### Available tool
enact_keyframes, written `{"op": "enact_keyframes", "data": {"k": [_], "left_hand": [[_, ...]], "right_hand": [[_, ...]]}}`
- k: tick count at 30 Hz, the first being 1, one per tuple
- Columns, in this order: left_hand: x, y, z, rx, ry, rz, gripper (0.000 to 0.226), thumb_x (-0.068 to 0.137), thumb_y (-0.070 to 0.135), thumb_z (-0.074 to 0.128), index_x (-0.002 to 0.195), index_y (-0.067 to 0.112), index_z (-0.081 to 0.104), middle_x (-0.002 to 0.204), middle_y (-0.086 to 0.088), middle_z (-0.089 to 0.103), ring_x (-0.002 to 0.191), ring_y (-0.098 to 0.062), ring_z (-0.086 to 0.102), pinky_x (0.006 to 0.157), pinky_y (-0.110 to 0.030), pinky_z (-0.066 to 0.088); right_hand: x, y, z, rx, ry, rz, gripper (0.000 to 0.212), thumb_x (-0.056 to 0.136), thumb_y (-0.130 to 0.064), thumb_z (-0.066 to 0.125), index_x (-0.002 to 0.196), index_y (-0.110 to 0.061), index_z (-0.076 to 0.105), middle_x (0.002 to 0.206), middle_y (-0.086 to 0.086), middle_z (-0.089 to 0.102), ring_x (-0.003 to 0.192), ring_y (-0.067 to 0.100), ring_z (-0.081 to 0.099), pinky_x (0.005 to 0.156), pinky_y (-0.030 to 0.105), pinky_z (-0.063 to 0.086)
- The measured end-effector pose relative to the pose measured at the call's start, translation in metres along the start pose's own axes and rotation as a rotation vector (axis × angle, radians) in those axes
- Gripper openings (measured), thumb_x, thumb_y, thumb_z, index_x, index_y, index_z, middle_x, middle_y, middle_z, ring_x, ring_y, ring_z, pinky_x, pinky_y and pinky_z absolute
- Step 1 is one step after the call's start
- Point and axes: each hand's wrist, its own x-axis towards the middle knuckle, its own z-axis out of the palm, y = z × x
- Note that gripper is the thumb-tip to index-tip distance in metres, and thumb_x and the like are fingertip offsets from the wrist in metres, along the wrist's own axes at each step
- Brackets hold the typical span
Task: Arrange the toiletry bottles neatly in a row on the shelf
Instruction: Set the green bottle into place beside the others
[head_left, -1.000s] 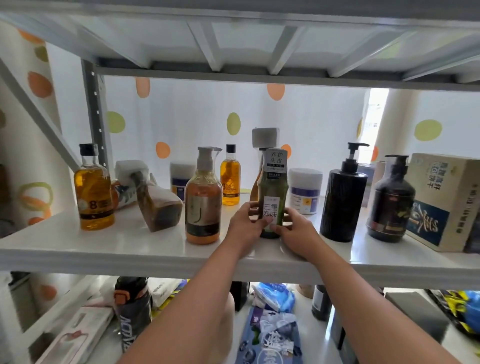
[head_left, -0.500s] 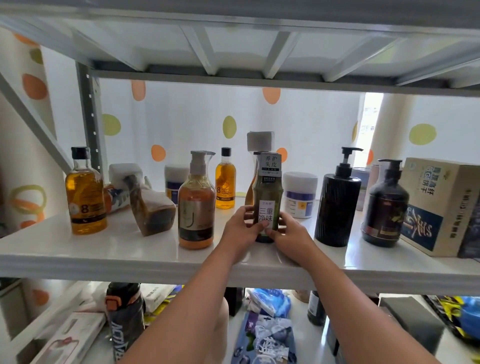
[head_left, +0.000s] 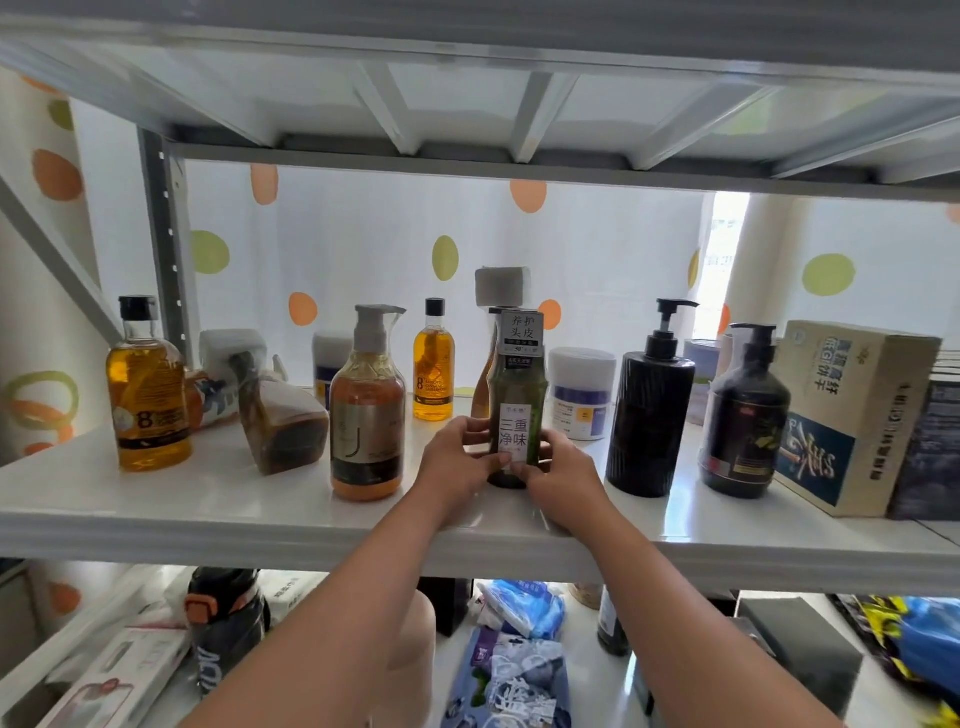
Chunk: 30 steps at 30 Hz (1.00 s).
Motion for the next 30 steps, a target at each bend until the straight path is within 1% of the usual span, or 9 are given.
{"op": "enact_keyframes", "data": {"k": [2,4,10,14,17,20,24,28,30], "left_hand": [[0.001,0.002,0.009,0.031,0.001,0.012,0.042,0.08,0.004,0.071,0.117,0.011,0.053,0.124,-0.009,0.061,0.101,-0.02,0.063,0.092,-0.035,0.054],[0.001,0.005,0.019,0.069,-0.001,0.032,0.041,0.081,0.005,0.07,0.118,0.011,0.053,0.124,-0.007,0.061,0.097,-0.016,0.06,0.09,-0.03,0.053],[-0.001,0.007,0.036,0.075,-0.004,0.037,0.042,0.083,0.007,0.068,0.121,0.014,0.051,0.126,-0.004,0.061,0.093,-0.01,0.057,0.073,-0.013,0.048],[0.0,0.008,0.035,0.081,-0.03,0.039,0.043,0.083,0.01,0.069,0.121,0.015,0.051,0.127,-0.003,0.059,0.094,-0.01,0.056,0.062,-0.01,0.048],[-0.001,0.008,0.036,0.073,-0.051,0.042,0.042,0.082,0.01,0.07,0.12,0.015,0.051,0.126,-0.003,0.059,0.092,-0.009,0.056,0.054,-0.004,0.049],[-0.001,0.008,0.037,0.073,-0.047,0.045,0.043,0.083,0.012,0.069,0.121,0.016,0.051,0.126,-0.002,0.059,0.092,-0.008,0.056,0.054,-0.003,0.048],[0.0,0.007,0.037,0.065,-0.048,0.046,0.043,0.084,0.01,0.068,0.122,0.016,0.05,0.128,-0.003,0.058,0.097,-0.009,0.056,0.061,-0.009,0.049],[0.001,0.006,0.038,0.086,-0.038,0.052,0.043,0.084,0.011,0.067,0.123,0.016,0.049,0.128,-0.002,0.059,0.097,-0.009,0.056,0.061,-0.008,0.048],[0.001,0.004,0.038,0.095,-0.043,0.056,0.045,0.085,0.013,0.067,0.126,0.017,0.048,0.129,-0.002,0.058,0.1,-0.01,0.057,0.063,-0.009,0.048]], "right_hand": [[-0.001,0.001,-0.004,-0.008,0.019,0.024,0.046,0.087,-0.01,0.061,0.131,-0.012,0.047,0.124,0.006,0.061,0.113,0.023,0.056,0.086,0.023,0.042],[-0.001,0.005,-0.008,-0.025,0.04,0.04,0.044,0.087,-0.007,0.058,0.129,-0.013,0.048,0.124,0.006,0.061,0.114,0.023,0.056,0.085,0.024,0.041],[-0.001,0.013,-0.016,-0.04,0.081,0.051,0.042,0.085,-0.003,0.056,0.125,-0.014,0.051,0.122,0.006,0.061,0.113,0.023,0.056,0.084,0.023,0.043],[-0.001,0.013,-0.014,-0.029,0.107,0.056,0.04,0.085,-0.002,0.056,0.123,-0.013,0.051,0.123,0.007,0.06,0.114,0.024,0.055,0.083,0.023,0.042],[-0.001,0.013,-0.014,-0.021,0.126,0.069,0.04,0.084,-0.001,0.055,0.123,-0.011,0.051,0.123,0.008,0.059,0.114,0.025,0.055,0.082,0.023,0.042],[-0.001,0.013,-0.013,-0.02,0.13,0.072,0.041,0.082,-0.002,0.056,0.123,-0.011,0.05,0.122,0.009,0.059,0.114,0.025,0.055,0.08,0.023,0.042],[-0.004,0.013,-0.014,-0.01,0.126,0.055,0.044,0.082,-0.003,0.057,0.125,-0.011,0.049,0.122,0.008,0.06,0.114,0.026,0.055,0.081,0.022,0.042],[-0.004,0.014,-0.014,0.004,0.135,0.049,0.043,0.083,-0.004,0.057,0.125,-0.011,0.05,0.122,0.009,0.061,0.113,0.025,0.056,0.082,0.022,0.042],[-0.005,0.013,-0.014,0.001,0.139,0.049,0.042,0.083,-0.006,0.057,0.125,-0.012,0.05,0.121,0.009,0.061,0.113,0.025,0.056,0.081,0.022,0.042]]}}
